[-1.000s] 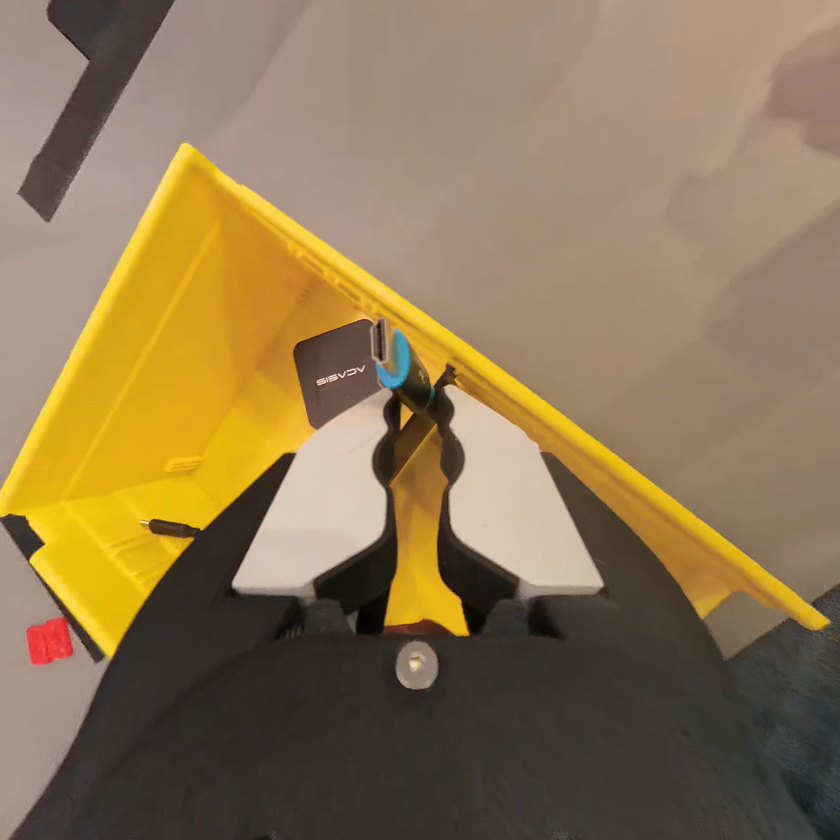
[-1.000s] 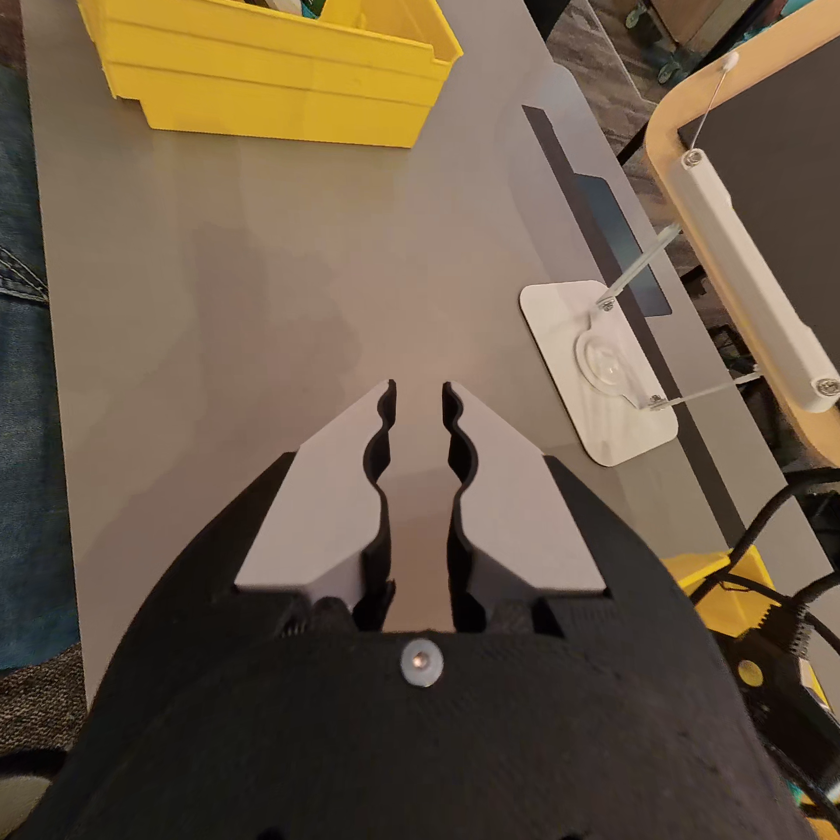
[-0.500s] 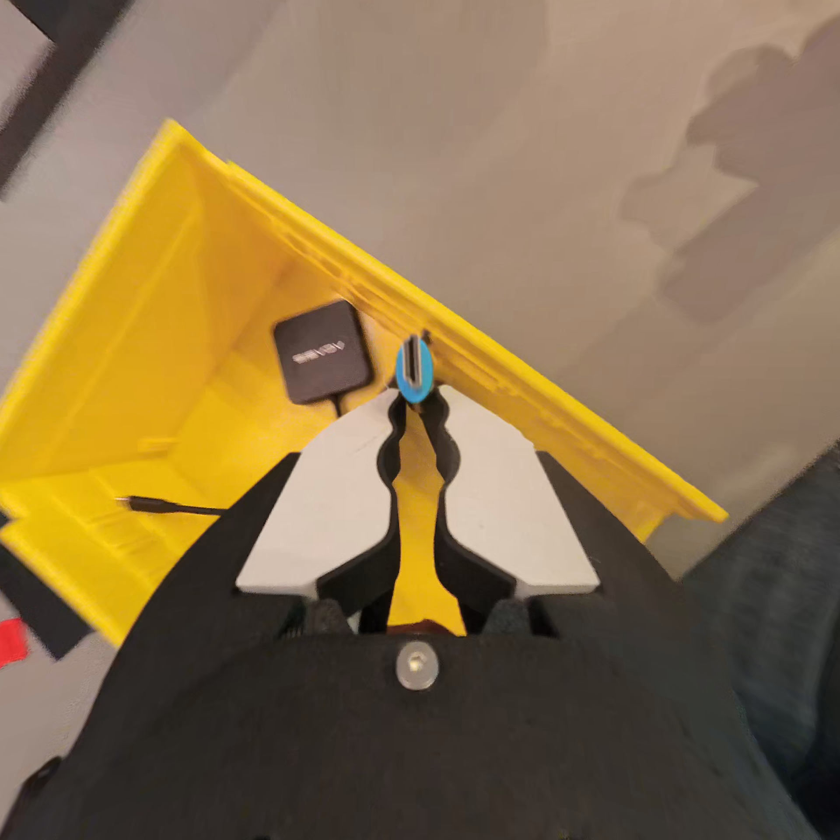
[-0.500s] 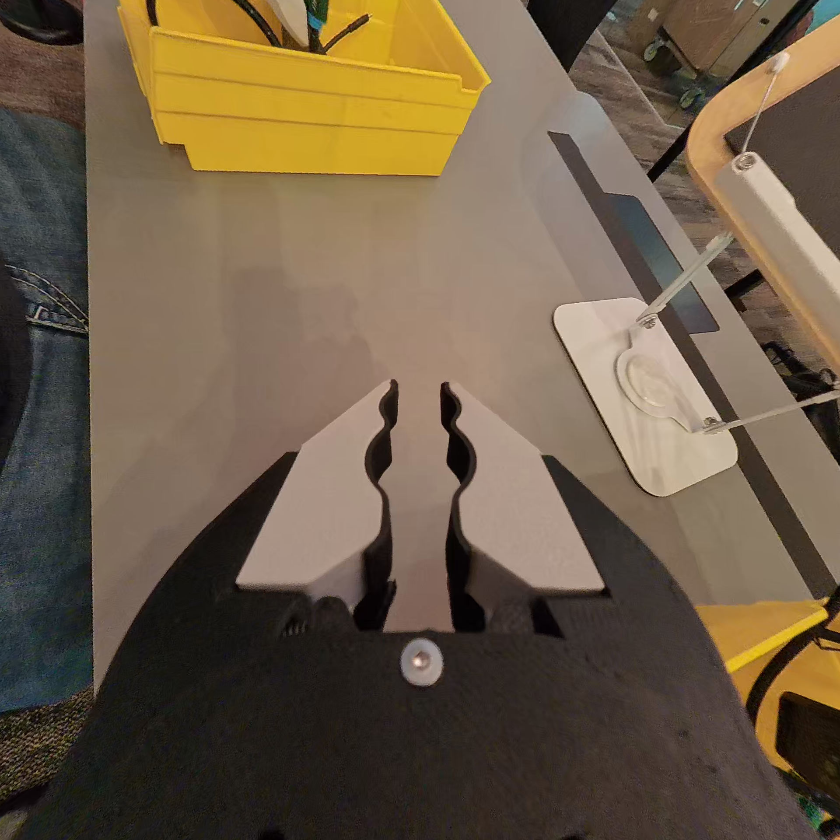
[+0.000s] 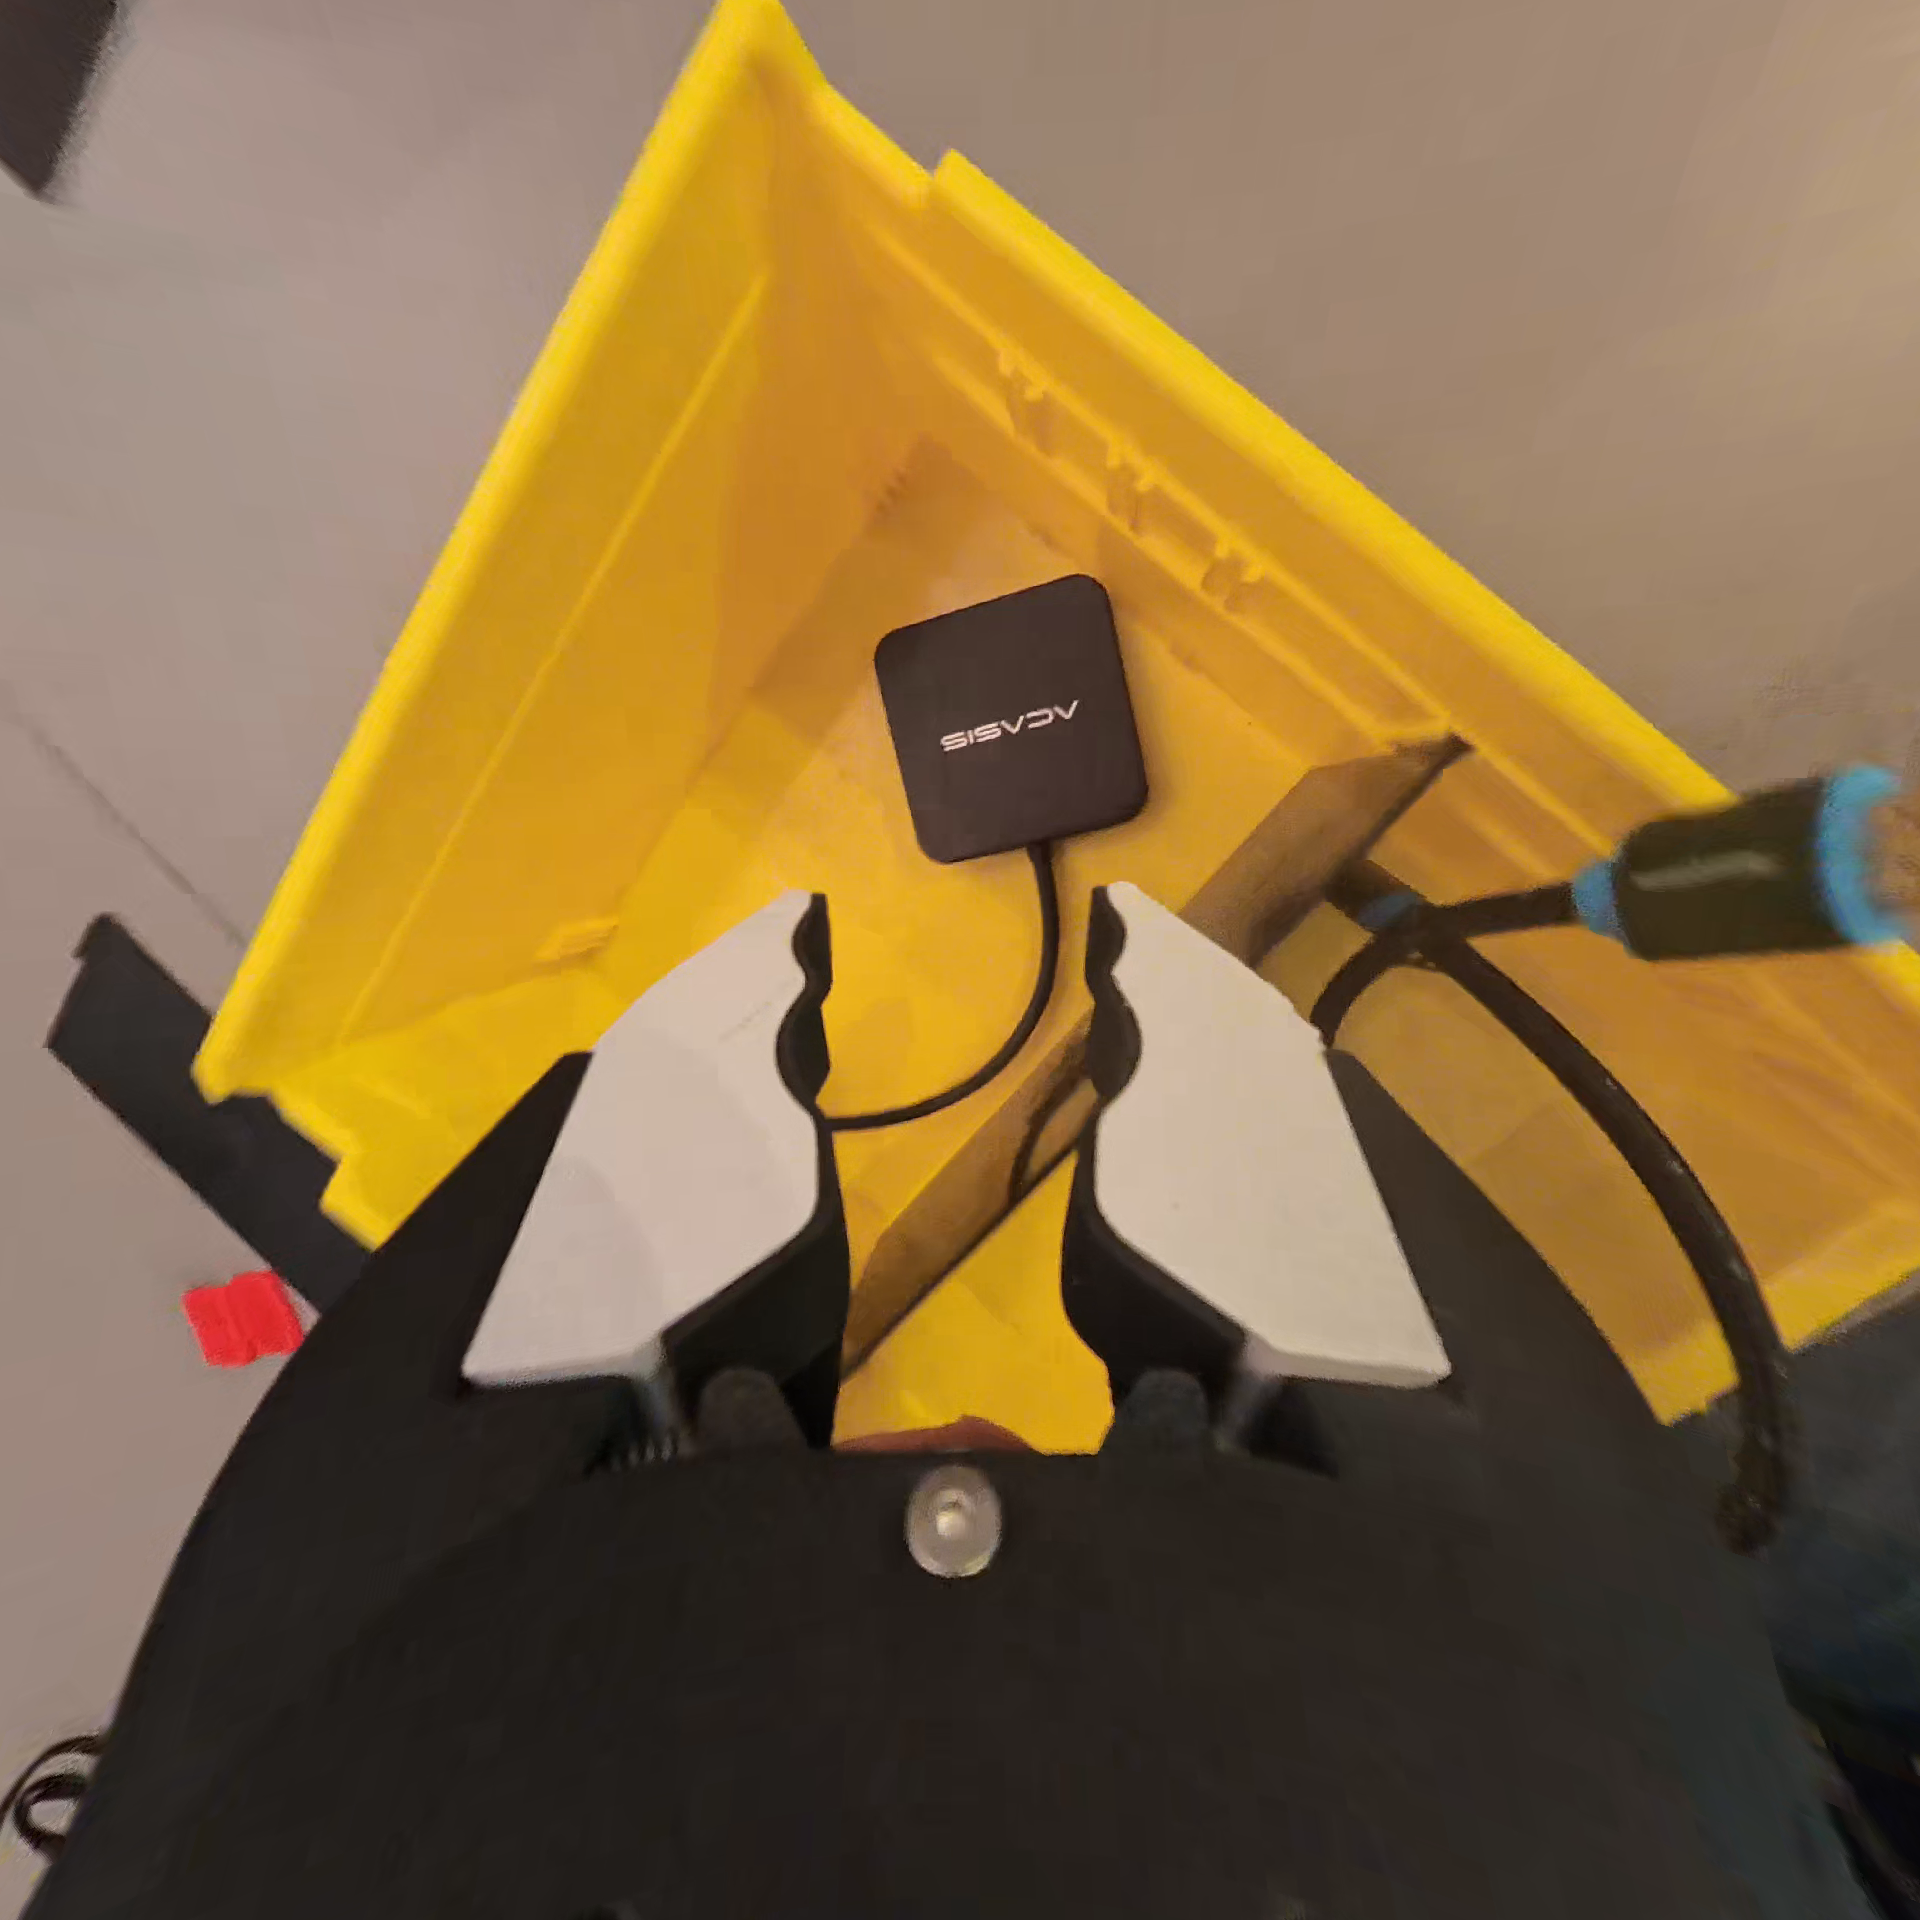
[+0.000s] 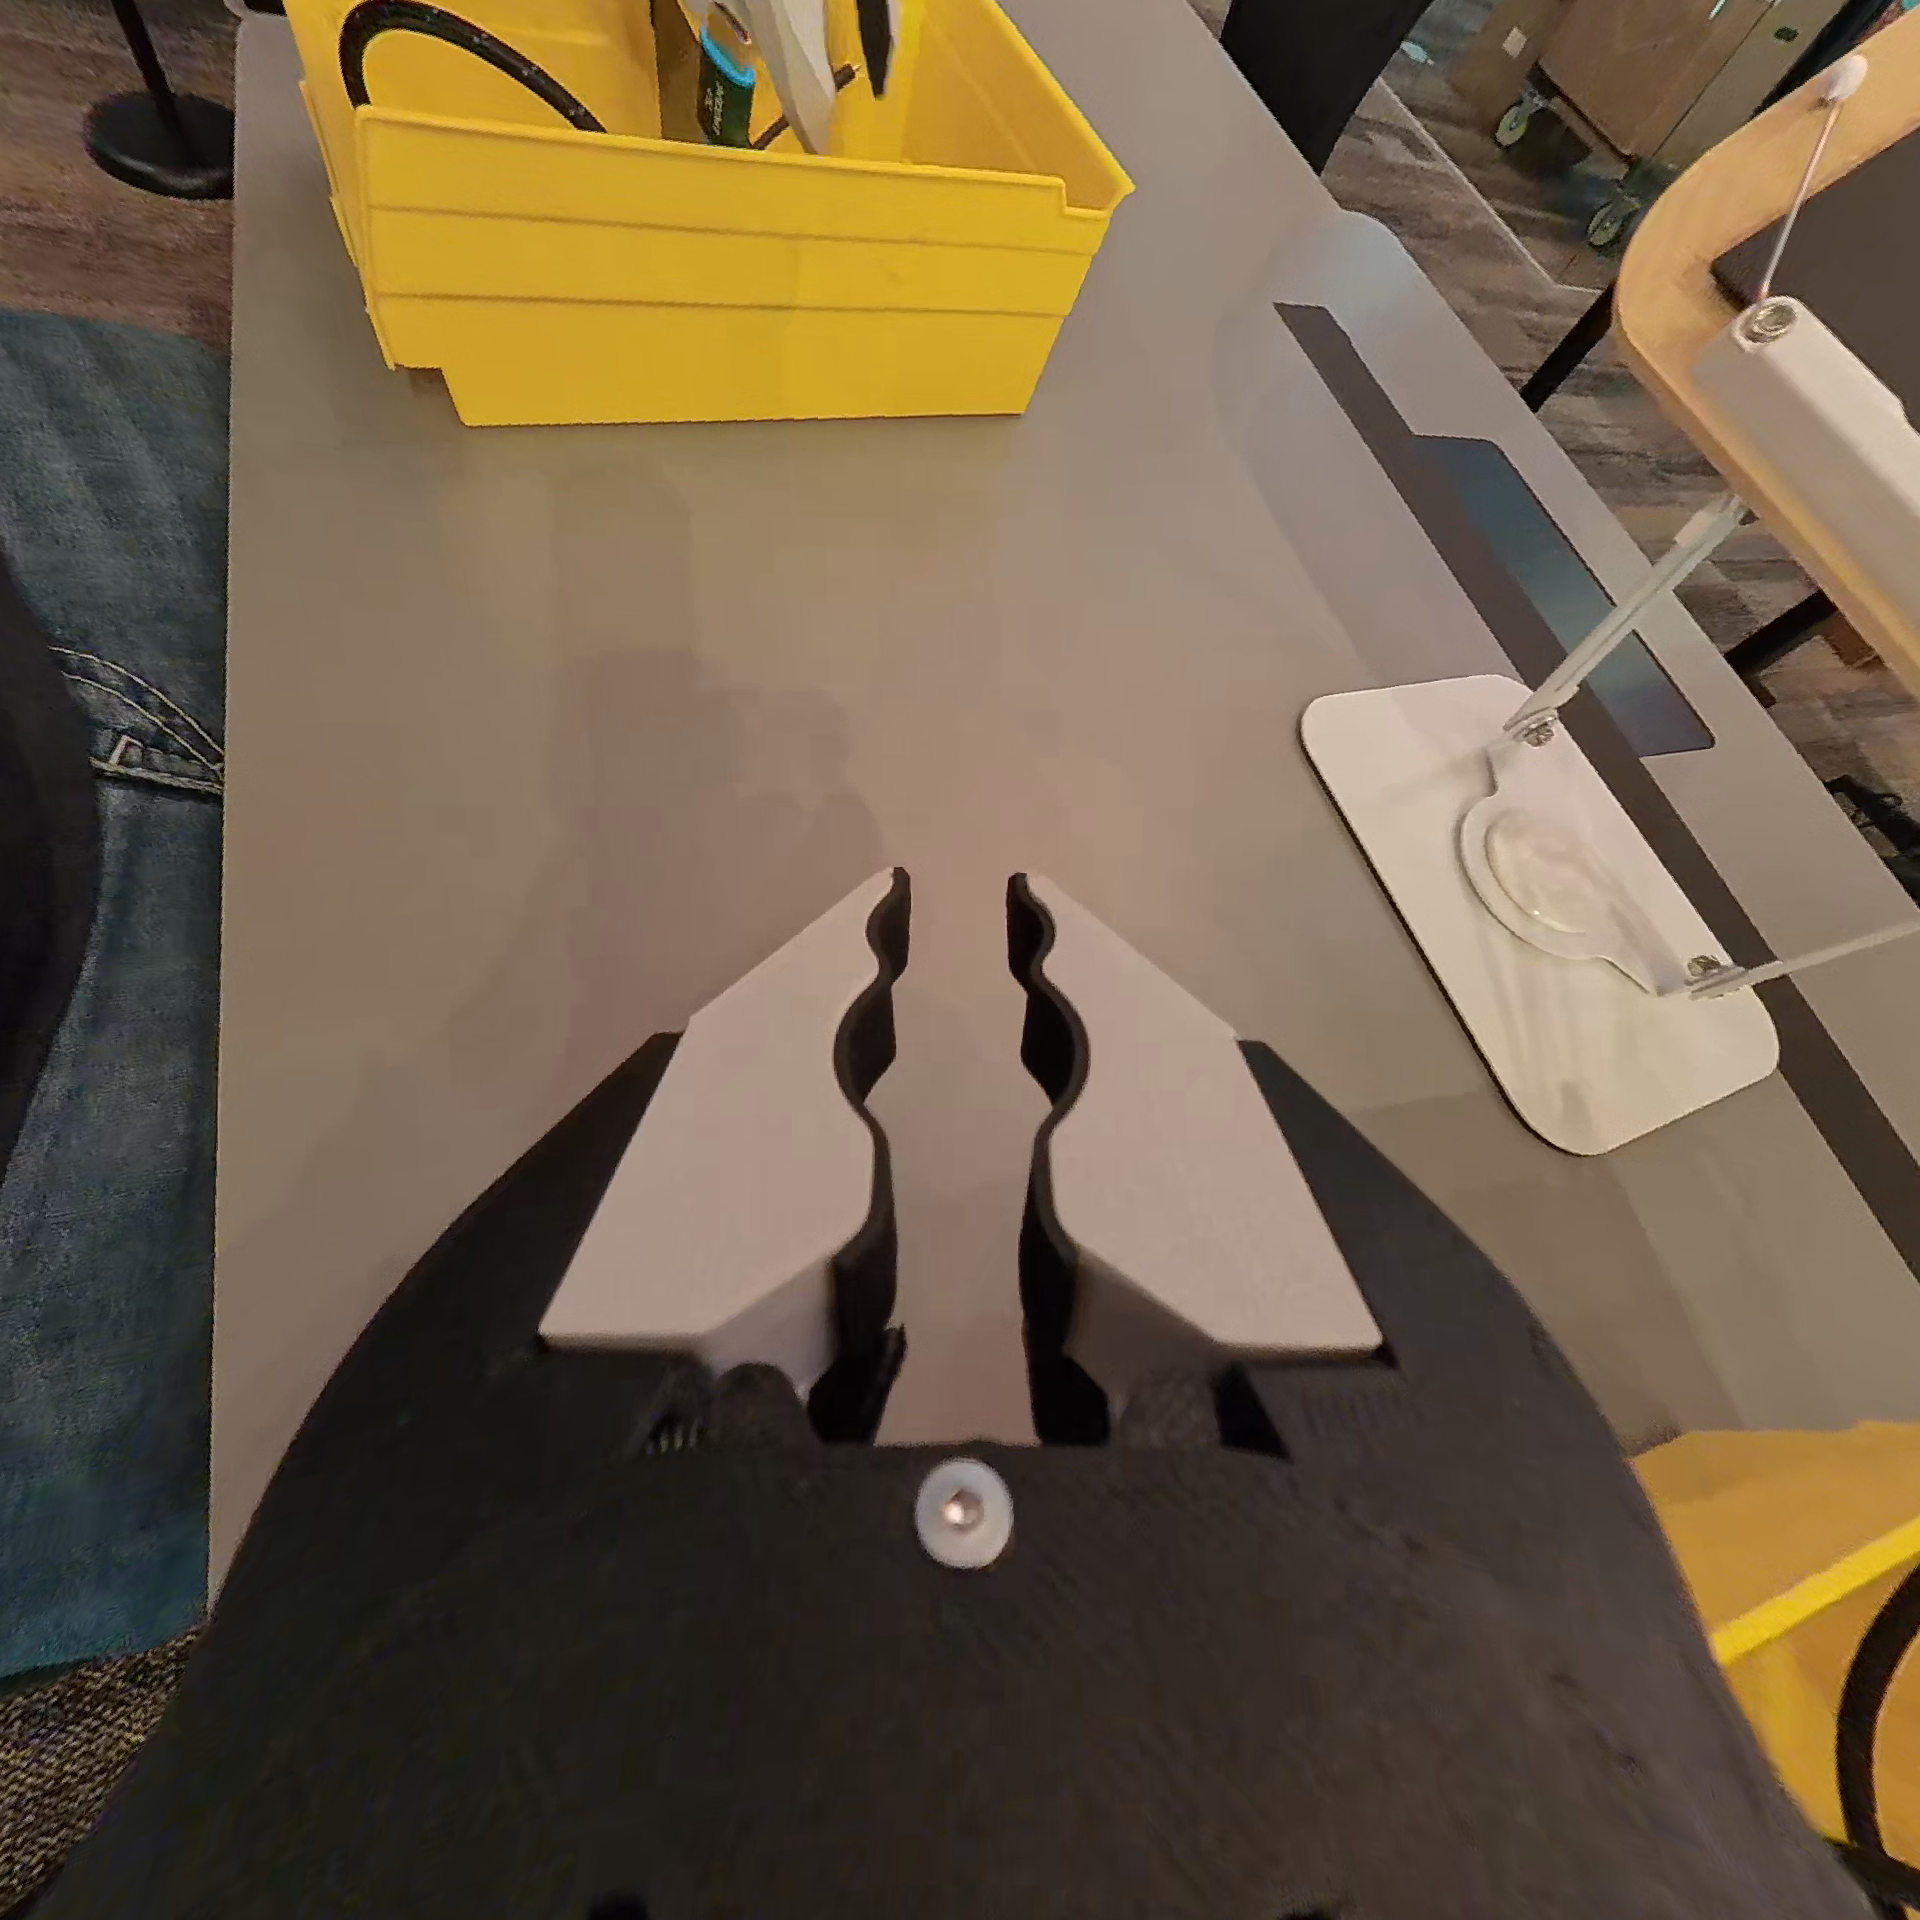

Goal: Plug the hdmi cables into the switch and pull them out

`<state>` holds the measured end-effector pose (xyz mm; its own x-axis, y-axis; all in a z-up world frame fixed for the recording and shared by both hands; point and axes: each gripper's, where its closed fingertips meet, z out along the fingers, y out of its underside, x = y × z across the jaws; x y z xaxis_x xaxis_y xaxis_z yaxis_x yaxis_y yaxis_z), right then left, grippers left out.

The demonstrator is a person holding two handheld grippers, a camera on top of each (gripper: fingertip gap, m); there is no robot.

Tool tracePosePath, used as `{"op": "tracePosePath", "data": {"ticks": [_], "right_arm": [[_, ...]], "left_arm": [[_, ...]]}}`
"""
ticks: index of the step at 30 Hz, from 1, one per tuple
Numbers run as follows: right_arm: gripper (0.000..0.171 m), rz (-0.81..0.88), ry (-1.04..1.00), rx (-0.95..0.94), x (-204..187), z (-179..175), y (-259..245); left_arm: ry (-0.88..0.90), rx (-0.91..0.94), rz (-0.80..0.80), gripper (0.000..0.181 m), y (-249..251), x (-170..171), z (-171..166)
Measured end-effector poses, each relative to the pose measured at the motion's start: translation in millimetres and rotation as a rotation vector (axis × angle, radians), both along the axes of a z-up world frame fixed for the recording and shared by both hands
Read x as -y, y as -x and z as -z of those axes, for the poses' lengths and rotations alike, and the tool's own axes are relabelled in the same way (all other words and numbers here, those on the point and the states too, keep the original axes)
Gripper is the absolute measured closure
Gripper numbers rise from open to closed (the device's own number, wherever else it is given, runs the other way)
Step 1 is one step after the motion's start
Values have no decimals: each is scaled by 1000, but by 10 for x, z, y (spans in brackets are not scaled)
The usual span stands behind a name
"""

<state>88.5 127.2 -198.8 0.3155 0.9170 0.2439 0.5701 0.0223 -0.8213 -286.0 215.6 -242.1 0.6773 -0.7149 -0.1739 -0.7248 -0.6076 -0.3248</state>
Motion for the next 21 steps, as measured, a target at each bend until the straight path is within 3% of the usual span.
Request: {"op": "tracePosePath", "data": {"ticks": [2, 5, 9, 10, 11, 18, 21], "right_arm": [[155, -8, 2, 5, 19, 26, 33], [155, -14, 8, 13, 45, 65, 51], [155, -12, 18, 14, 40, 104, 39], [155, -11, 20, 10, 36, 108, 42], [155, -11, 21, 7, 32, 111, 46], [155, -31, 20, -6, 50, 131, 135], [155, -35, 17, -6, 74, 132, 145]], "left_arm": [[63, -58, 6, 130, 6, -113, 201], [170, -112, -31, 107, 5, -228, 432], [306, -176, -7, 107, -55, -236, 683], [352, -121, -4, 118, -147, -212, 697], [365, -124, -11, 112, -157, -224, 711], [429, -137, 33, 127, -166, -194, 710], [387, -136, 21, 160, -90, -243, 658]]}}
